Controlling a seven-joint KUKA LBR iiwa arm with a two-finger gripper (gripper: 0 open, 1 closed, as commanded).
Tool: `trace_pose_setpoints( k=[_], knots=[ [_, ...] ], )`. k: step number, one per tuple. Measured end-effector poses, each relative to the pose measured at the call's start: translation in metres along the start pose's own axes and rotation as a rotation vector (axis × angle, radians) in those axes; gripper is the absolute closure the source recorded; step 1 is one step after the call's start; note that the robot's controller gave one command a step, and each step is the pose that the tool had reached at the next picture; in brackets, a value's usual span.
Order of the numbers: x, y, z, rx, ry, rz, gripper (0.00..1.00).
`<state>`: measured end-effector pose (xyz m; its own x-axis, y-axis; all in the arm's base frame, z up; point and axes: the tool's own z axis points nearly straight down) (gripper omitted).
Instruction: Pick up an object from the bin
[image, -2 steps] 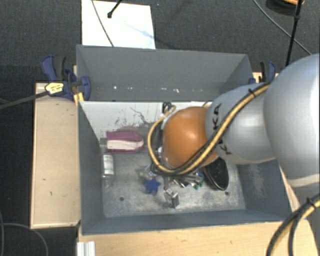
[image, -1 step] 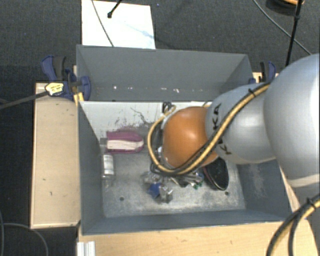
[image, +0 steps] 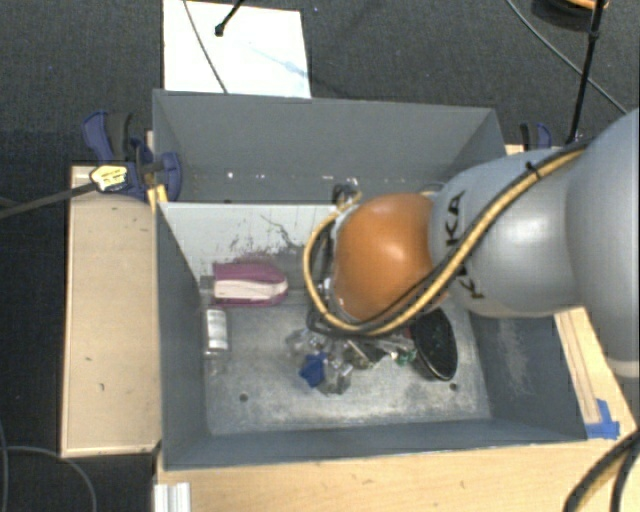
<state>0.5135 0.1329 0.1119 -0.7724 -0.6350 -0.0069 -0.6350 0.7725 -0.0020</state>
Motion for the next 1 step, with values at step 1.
trace_pose_setpoints(
  k=[1],
  knots=[
    [-0.0017,-0.0004,-0.0317,0.0,0.0,0.005,1.0]
  ],
)
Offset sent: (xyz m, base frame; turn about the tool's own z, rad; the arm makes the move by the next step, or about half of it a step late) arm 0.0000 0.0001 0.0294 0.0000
